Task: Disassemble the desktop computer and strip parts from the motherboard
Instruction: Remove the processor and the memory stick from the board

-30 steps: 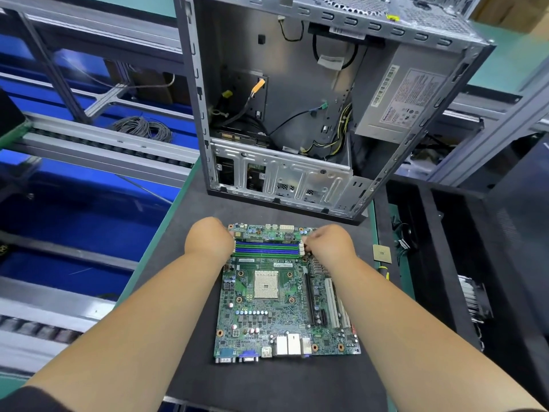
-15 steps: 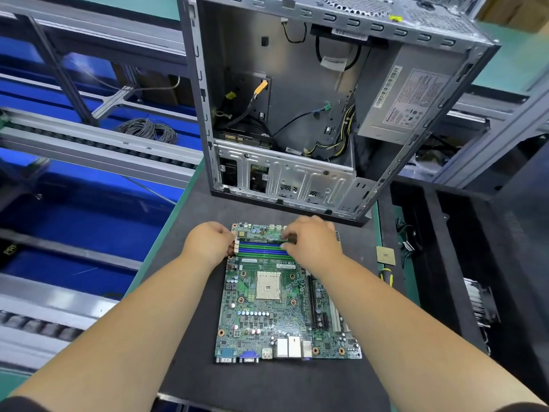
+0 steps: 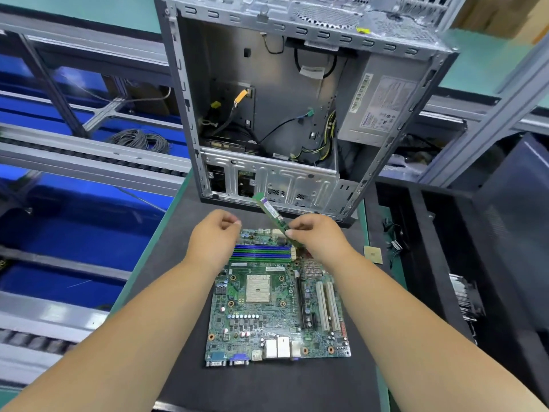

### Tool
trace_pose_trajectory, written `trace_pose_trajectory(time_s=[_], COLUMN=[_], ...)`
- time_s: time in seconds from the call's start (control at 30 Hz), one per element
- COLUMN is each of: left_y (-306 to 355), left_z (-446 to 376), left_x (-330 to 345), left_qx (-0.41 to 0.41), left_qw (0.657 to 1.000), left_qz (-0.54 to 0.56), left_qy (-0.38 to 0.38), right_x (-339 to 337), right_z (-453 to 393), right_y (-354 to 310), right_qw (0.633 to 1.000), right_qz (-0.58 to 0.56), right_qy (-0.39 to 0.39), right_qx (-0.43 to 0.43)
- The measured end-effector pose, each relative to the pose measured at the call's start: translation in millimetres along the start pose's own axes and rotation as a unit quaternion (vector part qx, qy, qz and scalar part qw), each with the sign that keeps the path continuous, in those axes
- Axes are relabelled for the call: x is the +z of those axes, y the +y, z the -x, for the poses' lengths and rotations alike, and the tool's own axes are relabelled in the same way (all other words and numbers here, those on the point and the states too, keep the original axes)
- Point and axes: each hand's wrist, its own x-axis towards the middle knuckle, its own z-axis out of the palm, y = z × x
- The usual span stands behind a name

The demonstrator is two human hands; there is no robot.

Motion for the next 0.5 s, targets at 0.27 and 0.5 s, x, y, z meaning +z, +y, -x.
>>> trace_pose_trajectory(time_s=[0.27, 0.5], left_y=[48.2, 60.1], left_z=[34.0, 53.7], left_x=[65.1, 110.0], left_qx=[0.008, 0.010], left_qw=[0.982, 0.983], left_qz=[0.071, 0.048], left_qy=[-0.173, -0.178], right_x=[-60.2, -117.8], right_z=[30.2, 44.0], right_y=[36.5, 94.2], right_qw=[0.994, 0.979], right_qz=[-0.096, -0.177], right_qy=[-0.037, 0.078], right_qx=[0.043, 0.064])
